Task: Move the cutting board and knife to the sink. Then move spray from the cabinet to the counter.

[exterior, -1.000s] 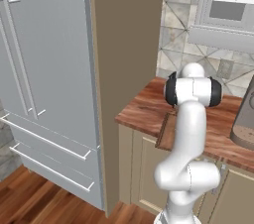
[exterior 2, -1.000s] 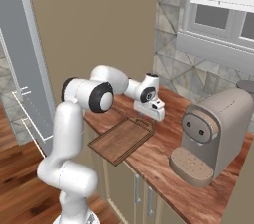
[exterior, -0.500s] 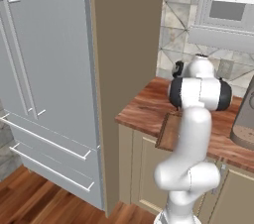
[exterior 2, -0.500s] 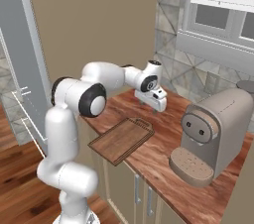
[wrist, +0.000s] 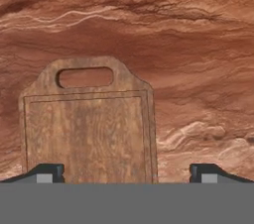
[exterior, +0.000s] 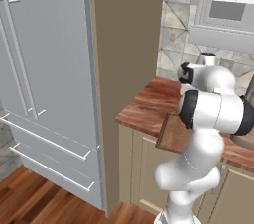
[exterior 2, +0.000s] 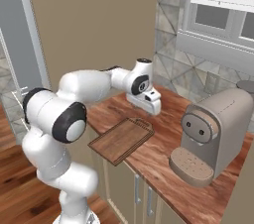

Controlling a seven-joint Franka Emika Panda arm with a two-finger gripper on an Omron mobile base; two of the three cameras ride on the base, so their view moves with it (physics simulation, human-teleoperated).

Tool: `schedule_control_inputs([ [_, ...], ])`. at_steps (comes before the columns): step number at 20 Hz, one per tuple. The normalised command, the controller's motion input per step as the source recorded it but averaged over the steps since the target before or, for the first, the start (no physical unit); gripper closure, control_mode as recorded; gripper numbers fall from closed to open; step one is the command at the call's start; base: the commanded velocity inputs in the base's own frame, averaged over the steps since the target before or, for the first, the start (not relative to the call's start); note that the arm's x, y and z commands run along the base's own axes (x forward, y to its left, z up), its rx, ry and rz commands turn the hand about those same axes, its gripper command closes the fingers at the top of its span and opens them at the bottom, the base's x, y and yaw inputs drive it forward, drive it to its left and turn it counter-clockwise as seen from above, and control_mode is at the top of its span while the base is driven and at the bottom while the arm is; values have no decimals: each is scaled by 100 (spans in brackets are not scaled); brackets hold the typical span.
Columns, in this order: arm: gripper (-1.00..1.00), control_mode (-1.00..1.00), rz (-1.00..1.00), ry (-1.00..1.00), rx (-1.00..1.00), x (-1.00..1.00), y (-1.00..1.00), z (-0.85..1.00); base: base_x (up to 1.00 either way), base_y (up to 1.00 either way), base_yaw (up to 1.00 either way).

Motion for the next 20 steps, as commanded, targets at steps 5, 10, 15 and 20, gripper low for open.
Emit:
schedule_control_inputs([
  [5,-100,-100,4,0,-24,-89,57,9,0,0,0],
  [10,-100,-100,15,5,-24,-84,66,1,0,0,0],
  [15,-100,-100,25,24,-19,-64,73,25,0,0,0],
  [20,-100,-100,15,19,-14,-48,51,42,0,0,0],
])
